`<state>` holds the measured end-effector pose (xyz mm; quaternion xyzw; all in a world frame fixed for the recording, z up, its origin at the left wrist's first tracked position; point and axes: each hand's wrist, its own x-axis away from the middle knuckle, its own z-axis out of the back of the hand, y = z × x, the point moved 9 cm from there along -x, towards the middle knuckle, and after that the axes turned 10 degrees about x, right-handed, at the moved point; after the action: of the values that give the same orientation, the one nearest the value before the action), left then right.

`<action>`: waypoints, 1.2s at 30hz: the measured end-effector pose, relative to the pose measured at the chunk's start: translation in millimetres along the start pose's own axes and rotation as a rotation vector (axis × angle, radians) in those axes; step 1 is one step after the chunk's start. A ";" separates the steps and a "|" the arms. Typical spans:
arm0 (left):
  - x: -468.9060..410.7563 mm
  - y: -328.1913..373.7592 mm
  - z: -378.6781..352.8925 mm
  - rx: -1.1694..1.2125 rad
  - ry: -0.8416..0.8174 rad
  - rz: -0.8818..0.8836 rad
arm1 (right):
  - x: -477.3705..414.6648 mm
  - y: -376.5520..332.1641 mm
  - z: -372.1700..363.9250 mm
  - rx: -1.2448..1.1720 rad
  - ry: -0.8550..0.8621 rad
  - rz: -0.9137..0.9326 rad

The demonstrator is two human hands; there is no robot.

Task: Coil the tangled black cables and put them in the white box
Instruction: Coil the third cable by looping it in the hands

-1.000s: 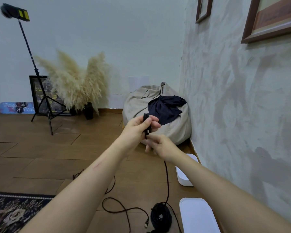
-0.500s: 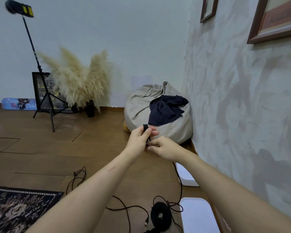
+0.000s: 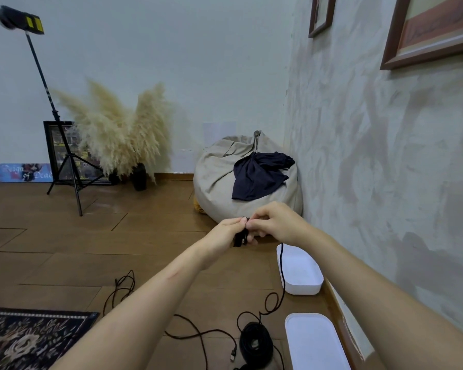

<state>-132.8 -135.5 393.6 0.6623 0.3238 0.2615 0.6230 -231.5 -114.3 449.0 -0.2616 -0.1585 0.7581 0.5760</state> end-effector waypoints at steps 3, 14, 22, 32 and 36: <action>2.6 4.6 -10.7 0.167 -0.109 0.053 | 3.1 5.4 12.1 -0.202 0.022 -0.036; 8.9 18.7 1.6 -0.150 -0.026 -0.104 | -2.9 5.8 -0.4 -0.215 -0.077 0.029; 3.5 16.7 8.4 -0.116 0.017 -0.108 | -1.5 -2.6 8.2 -0.056 0.141 0.090; 7.8 8.6 -4.3 -0.203 -0.017 -0.028 | -2.7 8.1 8.1 -0.031 0.240 0.085; 7.5 16.1 -1.4 -0.204 0.022 -0.075 | -2.7 13.0 10.3 -0.149 0.246 0.035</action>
<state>-127.3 -129.2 409.3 0.5800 0.3266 0.2769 0.6930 -247.2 -120.0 450.9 -0.3973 -0.1382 0.7163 0.5568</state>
